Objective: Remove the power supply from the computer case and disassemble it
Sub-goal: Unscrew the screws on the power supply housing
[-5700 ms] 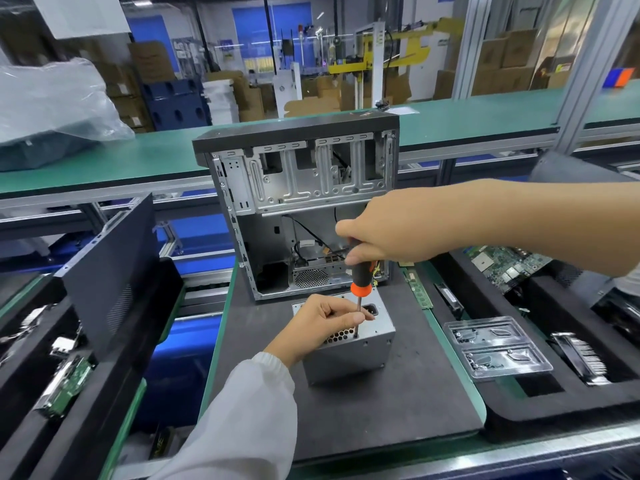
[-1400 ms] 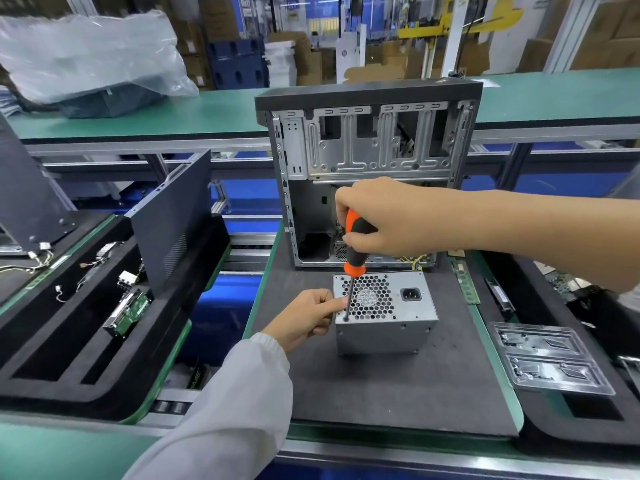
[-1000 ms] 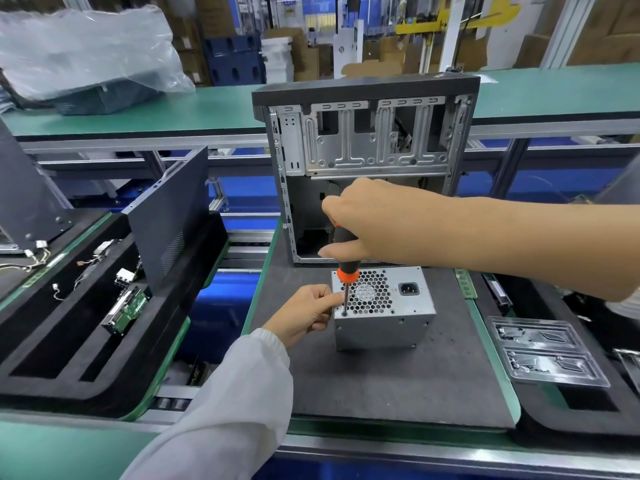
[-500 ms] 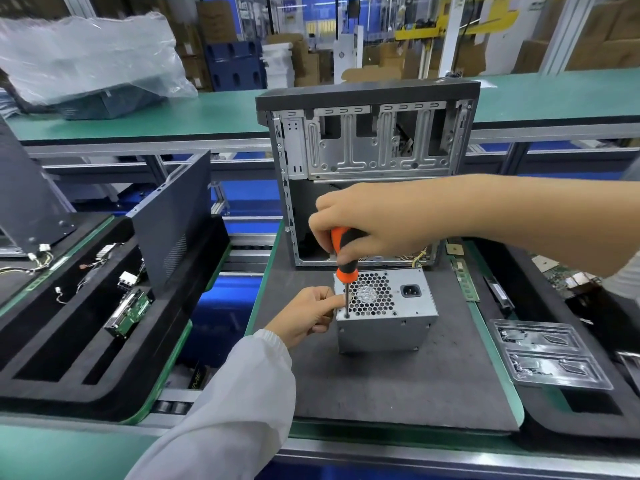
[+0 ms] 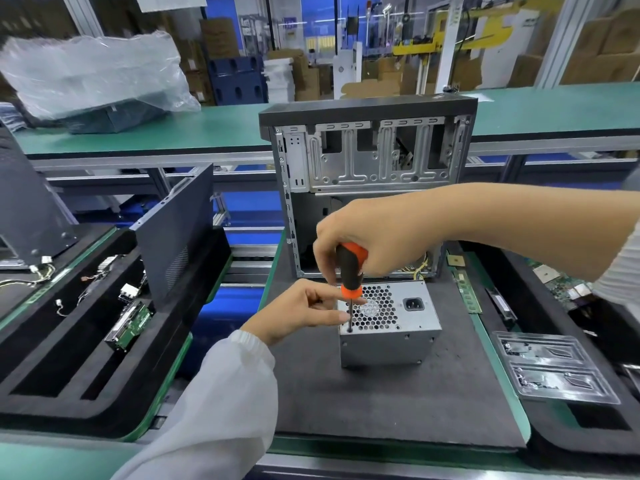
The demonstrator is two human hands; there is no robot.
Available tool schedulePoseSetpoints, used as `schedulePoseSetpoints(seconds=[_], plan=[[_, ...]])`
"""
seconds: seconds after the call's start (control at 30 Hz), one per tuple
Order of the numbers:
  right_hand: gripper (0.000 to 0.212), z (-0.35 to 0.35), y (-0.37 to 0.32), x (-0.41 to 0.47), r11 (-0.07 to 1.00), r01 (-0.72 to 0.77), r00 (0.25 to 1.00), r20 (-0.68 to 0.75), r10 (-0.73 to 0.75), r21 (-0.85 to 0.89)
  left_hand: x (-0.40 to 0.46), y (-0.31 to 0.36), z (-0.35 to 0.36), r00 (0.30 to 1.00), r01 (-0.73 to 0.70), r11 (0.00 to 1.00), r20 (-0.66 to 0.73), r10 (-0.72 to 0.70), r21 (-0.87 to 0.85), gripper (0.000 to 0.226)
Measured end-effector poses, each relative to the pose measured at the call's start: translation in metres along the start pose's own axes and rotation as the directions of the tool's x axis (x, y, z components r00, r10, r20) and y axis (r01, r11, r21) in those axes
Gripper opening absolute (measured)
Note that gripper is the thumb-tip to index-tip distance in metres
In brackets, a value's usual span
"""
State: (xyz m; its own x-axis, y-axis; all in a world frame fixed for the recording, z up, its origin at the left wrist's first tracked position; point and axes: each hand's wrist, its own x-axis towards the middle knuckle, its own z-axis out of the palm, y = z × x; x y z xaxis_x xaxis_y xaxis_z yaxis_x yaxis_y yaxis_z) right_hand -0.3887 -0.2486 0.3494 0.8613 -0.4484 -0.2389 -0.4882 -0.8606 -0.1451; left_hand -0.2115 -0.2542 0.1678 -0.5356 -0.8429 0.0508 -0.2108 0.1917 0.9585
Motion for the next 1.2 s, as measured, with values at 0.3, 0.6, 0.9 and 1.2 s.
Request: schedulePoseSetpoints(seconds=[0.3, 0.6, 0.9, 1.2], plan=[[0.053, 0.008, 0.014, 0.001, 0.865, -0.336, 0.938, -0.209, 0.275, -0.373, 0.01, 0.009, 0.012, 0.995, -0.057, 0.997, -0.077, 0.061, 0.046, 0.011], [0.022, 0.0, 0.007, 0.0, 0.962, 0.034, 0.999, 0.036, -0.025, -0.269, 0.006, 0.005, 0.018, 0.991, -0.064, 0.991, -0.121, 0.05, -0.118, 0.016], [0.06, 0.003, -0.001, -0.001, 0.801, -0.308, 0.945, -0.265, 0.194, -0.513, 0.004, 0.018, 0.018, 0.989, -0.071, 0.997, -0.13, 0.069, -0.008, 0.011], [0.018, -0.005, 0.01, -0.002, 0.934, -0.007, 0.999, 0.046, 0.025, -0.356, 0.005, 0.014, 0.013, 0.996, -0.07, 0.989, -0.068, 0.061, -0.132, 0.019]])
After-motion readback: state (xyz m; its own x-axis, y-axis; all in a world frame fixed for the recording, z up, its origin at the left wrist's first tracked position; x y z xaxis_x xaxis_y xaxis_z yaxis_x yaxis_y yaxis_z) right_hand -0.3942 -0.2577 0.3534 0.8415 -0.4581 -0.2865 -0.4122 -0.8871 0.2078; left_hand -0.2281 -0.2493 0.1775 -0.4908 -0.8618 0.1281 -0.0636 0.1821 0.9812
